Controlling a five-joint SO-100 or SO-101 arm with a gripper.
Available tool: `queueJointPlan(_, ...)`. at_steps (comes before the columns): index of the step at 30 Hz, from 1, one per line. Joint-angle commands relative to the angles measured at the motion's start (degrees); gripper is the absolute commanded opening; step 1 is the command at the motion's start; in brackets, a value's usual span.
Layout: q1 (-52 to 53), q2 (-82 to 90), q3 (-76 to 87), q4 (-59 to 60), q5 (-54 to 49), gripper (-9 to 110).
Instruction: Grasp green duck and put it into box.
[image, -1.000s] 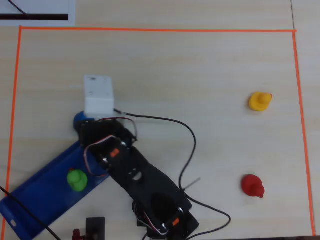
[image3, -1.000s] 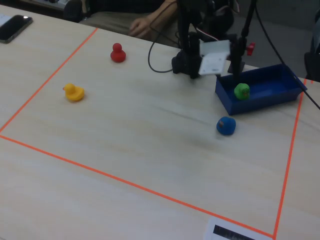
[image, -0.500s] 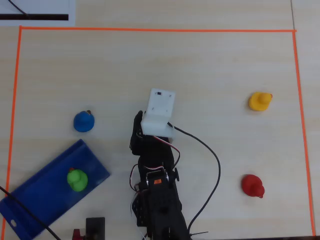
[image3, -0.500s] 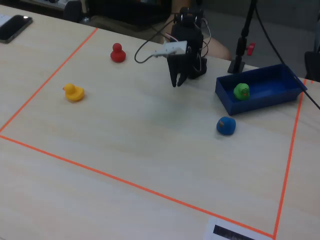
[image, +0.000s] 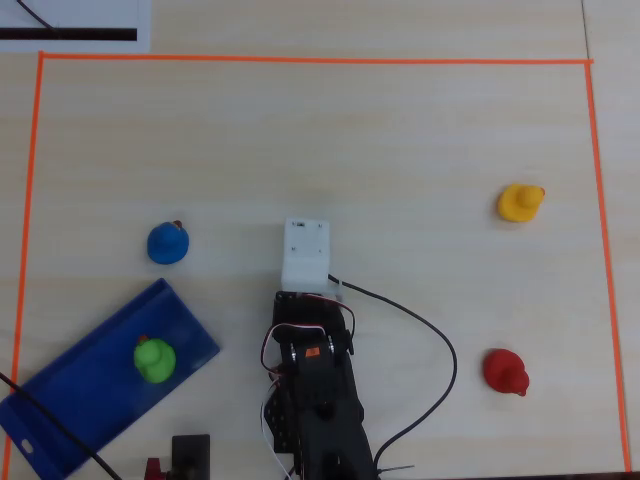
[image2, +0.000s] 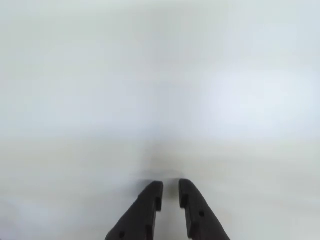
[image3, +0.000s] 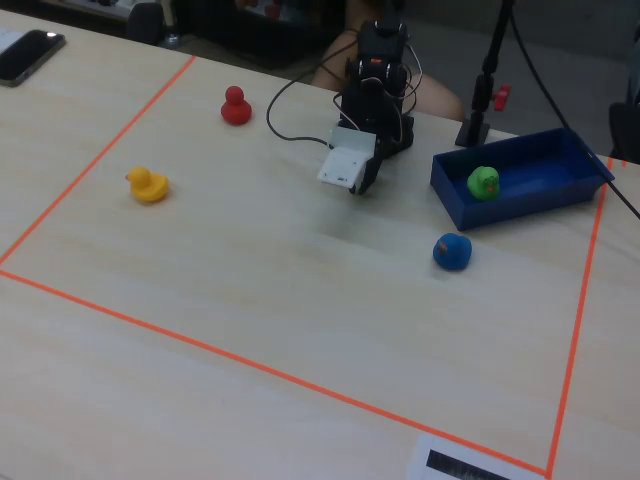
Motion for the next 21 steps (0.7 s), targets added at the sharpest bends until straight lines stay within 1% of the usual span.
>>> queueJointPlan(1,1.41,0.09,-0.26,2.02,-0.09,1)
queueJointPlan(21,1.85,0.09,-0.26,2.02,-0.09,1)
